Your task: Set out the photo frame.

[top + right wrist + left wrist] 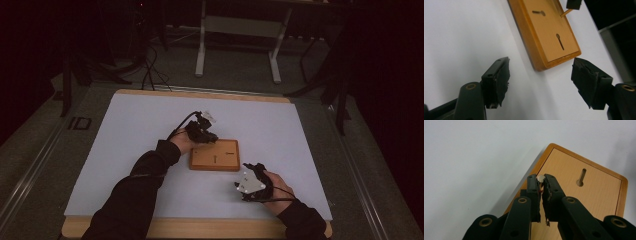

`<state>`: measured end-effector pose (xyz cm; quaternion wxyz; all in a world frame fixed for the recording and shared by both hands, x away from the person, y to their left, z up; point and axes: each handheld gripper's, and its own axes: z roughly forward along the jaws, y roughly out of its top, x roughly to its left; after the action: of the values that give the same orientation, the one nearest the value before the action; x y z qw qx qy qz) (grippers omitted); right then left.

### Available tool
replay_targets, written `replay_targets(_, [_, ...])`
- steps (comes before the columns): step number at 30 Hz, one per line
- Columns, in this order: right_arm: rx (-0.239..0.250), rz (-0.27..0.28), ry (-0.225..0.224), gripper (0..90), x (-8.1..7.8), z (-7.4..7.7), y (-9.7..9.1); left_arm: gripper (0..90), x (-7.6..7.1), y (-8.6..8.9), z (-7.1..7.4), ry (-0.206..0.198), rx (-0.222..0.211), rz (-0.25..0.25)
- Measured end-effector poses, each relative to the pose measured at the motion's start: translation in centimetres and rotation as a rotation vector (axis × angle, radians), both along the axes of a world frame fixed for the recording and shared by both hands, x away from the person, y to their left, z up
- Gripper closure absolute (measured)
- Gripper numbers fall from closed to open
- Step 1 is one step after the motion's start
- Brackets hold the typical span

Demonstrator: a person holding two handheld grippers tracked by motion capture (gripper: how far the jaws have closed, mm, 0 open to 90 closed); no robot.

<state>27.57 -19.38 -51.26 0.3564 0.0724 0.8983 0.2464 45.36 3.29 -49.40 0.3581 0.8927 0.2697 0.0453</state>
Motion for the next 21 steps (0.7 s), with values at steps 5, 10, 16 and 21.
replay_targets(5, [-0.147,0.026,-0.17,32.7,-0.2,-1.5,1.1,84.7,0.3,0.0,0.1,0.018,0.005,-0.003])
replay_targets(10, [-0.256,0.042,-0.293,39.3,0.1,-3.2,2.0,84.6,0.6,-0.1,0.3,0.043,0.009,-0.005])
replay_targets(16, [-0.395,0.096,-0.438,46.3,0.4,-4.8,2.5,84.5,0.9,0.0,0.3,0.066,0.005,-0.007])
replay_targets(21, [-0.431,0.123,-0.487,50.1,0.7,-5.4,2.8,84.4,1.0,0.1,0.3,0.073,0.001,-0.014])
